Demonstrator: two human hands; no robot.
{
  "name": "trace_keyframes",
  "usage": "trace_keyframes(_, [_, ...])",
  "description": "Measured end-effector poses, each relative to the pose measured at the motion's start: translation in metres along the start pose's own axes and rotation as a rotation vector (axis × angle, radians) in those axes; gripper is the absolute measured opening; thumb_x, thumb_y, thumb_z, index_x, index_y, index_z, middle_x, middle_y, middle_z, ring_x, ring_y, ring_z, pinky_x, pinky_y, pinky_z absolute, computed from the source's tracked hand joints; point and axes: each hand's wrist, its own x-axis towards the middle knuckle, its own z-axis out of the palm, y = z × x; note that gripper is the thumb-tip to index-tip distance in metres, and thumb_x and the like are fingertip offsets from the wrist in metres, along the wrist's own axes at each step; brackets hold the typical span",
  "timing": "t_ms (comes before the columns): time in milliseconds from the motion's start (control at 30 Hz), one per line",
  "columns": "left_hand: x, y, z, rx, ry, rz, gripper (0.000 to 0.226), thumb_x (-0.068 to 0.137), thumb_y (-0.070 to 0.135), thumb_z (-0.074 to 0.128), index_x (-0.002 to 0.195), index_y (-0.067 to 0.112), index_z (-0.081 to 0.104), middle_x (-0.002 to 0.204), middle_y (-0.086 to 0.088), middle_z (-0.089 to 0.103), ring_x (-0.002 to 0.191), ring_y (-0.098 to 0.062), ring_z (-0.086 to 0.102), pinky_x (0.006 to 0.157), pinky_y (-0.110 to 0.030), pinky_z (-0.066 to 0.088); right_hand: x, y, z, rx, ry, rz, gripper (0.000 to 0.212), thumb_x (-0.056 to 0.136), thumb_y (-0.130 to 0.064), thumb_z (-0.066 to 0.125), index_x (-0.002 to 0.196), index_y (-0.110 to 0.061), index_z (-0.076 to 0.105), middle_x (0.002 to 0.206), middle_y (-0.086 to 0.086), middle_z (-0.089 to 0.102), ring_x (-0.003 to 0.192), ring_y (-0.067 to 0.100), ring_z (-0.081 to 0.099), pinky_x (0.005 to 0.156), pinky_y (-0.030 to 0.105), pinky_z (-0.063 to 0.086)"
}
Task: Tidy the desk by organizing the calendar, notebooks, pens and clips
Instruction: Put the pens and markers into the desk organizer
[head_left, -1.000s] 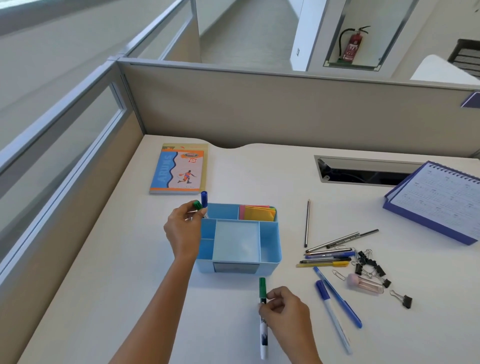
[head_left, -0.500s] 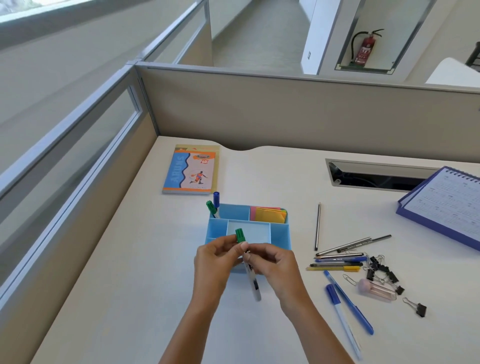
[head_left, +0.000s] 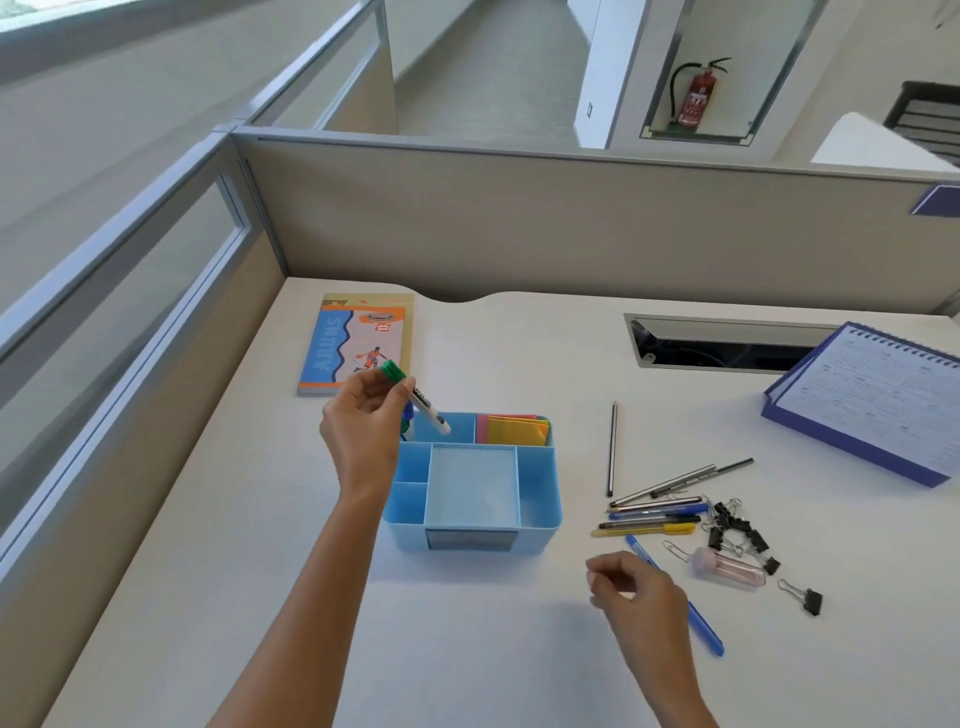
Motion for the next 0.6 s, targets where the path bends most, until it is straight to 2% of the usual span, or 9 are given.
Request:
trace_keyframes(100, [0.001, -0.012, 0.000, 0.128, 0.031, 0.078, 0.020, 0.081, 0.024, 0.075, 0.100, 0.018, 0.069, 0.089, 0.009, 0.070, 0.085, -0.006, 0.068, 0.082, -0.035, 0.059, 0.005, 0.032, -0.027, -0.338, 0.168, -0.048, 0.019, 0.077, -0.004, 0.072, 0.077, -0.022, 0.066, 0.079, 0.000, 0.065, 0.068, 0.017, 0.061, 0.065, 0.031, 0.048])
trace_keyframes(167, [0.003, -0.025, -0.002, 0.233, 0.074, 0.108, 0.020, 0.081, 0.031, 0.074, 0.099, 0.023, 0.071, 0.091, 0.011, 0.070, 0.091, -0.008, 0.064, 0.091, -0.042, 0.053, 0.008, 0.048, -0.036, -0.496, 0.146, 0.014, 0.012, 0.079, -0.013, 0.072, 0.088, -0.019, 0.067, 0.086, 0.003, 0.060, 0.079, 0.022, 0.057, 0.067, 0.031, 0.044])
trace_keyframes(233, [0.004, -0.037, -0.002, 0.318, 0.106, 0.116, 0.021, 0.081, 0.039, 0.072, 0.098, 0.027, 0.072, 0.094, 0.010, 0.071, 0.098, -0.014, 0.061, 0.099, -0.041, 0.040, 0.010, 0.061, -0.040, -0.585, 0.095, 0.067, 0.019, 0.079, -0.022, 0.072, 0.096, -0.016, 0.066, 0.093, 0.005, 0.059, 0.090, 0.024, 0.055, 0.070, 0.031, 0.043])
trace_keyframes(300, [0.004, -0.043, 0.000, 0.402, 0.120, 0.105, 0.025, 0.080, 0.042, 0.072, 0.100, 0.027, 0.072, 0.100, 0.006, 0.071, 0.105, -0.019, 0.055, 0.095, -0.039, 0.028, 0.010, 0.067, -0.038, -0.635, 0.040, 0.104, 0.025, 0.080, -0.027, 0.071, 0.101, -0.015, 0.065, 0.098, 0.006, 0.058, 0.096, 0.025, 0.053, 0.072, 0.032, 0.041])
trace_keyframes(333, [0.003, -0.044, 0.002, 0.451, 0.125, 0.099, 0.027, 0.080, 0.042, 0.072, 0.102, 0.026, 0.072, 0.105, 0.003, 0.069, 0.108, -0.022, 0.051, 0.093, -0.040, 0.028, 0.008, 0.067, -0.036, -0.649, 0.018, 0.117, 0.025, 0.080, -0.028, 0.070, 0.102, -0.015, 0.064, 0.099, 0.006, 0.057, 0.097, 0.025, 0.052, 0.073, 0.032, 0.042])
trace_keyframes(433, [0.000, -0.046, 0.004, 0.546, 0.132, 0.068, 0.034, 0.079, 0.042, 0.073, 0.106, 0.023, 0.070, 0.115, -0.003, 0.059, 0.115, -0.024, 0.040, 0.094, -0.045, 0.031, 0.006, 0.066, -0.030, -0.653, 0.001, 0.113, 0.019, 0.083, -0.023, 0.067, 0.100, -0.015, 0.064, 0.095, 0.003, 0.055, 0.095, 0.024, 0.053, 0.076, 0.032, 0.044])
trace_keyframes(533, [0.000, -0.051, 0.003, 0.563, 0.124, 0.048, 0.032, 0.079, 0.040, 0.074, 0.106, 0.024, 0.069, 0.116, -0.004, 0.056, 0.117, -0.025, 0.038, 0.095, -0.048, 0.033, 0.004, 0.060, -0.025, -0.666, -0.021, 0.090, 0.016, 0.087, -0.023, 0.062, 0.102, -0.017, 0.064, 0.091, -0.003, 0.048, 0.089, 0.017, 0.050, 0.075, 0.027, 0.041])
trace_keyframes(600, [-0.001, -0.054, 0.003, 0.539, 0.102, 0.051, 0.029, 0.080, 0.036, 0.074, 0.106, 0.025, 0.068, 0.116, -0.005, 0.056, 0.117, -0.025, 0.039, 0.095, -0.047, 0.033, 0.003, 0.054, -0.021, -0.607, -0.032, 0.081, 0.017, 0.087, -0.022, 0.062, 0.103, -0.018, 0.065, 0.091, -0.003, 0.052, 0.085, 0.014, 0.051, 0.074, 0.023, 0.040])
